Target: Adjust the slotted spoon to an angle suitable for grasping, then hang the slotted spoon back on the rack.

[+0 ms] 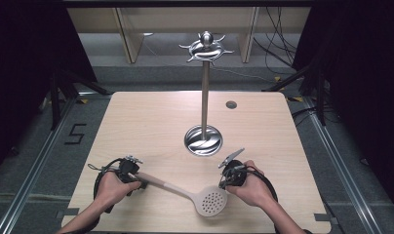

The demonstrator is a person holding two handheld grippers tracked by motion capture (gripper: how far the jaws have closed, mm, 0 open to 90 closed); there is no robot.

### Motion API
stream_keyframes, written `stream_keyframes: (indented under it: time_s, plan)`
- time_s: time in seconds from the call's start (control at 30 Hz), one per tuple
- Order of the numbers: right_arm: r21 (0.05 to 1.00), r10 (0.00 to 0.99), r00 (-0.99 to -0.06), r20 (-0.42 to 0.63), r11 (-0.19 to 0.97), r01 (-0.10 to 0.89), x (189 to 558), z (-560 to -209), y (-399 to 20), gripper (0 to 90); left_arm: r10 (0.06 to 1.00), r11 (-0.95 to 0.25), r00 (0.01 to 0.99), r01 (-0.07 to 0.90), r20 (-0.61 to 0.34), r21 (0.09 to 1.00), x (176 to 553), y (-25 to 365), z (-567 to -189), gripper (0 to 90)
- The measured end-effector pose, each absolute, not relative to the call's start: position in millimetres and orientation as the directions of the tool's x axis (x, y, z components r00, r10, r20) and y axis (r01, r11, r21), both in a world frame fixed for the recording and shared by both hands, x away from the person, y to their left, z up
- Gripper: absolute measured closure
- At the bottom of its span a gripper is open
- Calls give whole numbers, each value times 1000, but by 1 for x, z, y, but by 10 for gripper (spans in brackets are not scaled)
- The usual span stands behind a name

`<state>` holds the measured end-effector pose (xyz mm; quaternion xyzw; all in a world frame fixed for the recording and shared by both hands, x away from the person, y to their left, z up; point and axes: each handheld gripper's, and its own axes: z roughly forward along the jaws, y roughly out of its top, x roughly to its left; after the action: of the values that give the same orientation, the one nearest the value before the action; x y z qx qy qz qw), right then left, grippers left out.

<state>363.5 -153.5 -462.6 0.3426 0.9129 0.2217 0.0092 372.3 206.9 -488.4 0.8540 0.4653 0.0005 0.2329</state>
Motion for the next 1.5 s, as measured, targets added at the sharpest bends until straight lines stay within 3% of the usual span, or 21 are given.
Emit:
stream_keyframes:
  time_s: [0.13, 0.4, 0.63, 0.83, 0.97, 1.23, 1.5]
  plan:
    - [401, 628, -761, 161, 663, 632, 361, -463, -153, 900, 800, -448, 562, 794, -212, 412, 376, 206, -487, 890]
    - [402, 620, -762, 187, 660, 635, 356, -464, -154, 897, 823, -340, 497, 819, -276, 462, 373, 211, -486, 803]
    - [465, 662, -729, 174, 597, 654, 359, -463, -165, 694, 839, -246, 458, 801, -294, 546, 369, 222, -478, 530]
    - [558, 725, -669, 162, 492, 668, 361, -452, -185, 601, 851, -237, 444, 800, -279, 551, 368, 220, -477, 336]
    - [603, 760, -632, 151, 436, 668, 363, -456, -200, 582, 864, -181, 399, 817, -308, 548, 369, 216, -476, 262]
    - [583, 773, -613, 163, 426, 692, 361, -456, -213, 569, 899, -142, 324, 851, -293, 506, 375, 214, -475, 197]
    - [588, 776, -606, 173, 412, 696, 363, -455, -213, 561, 913, -99, 265, 881, -309, 463, 380, 205, -473, 193]
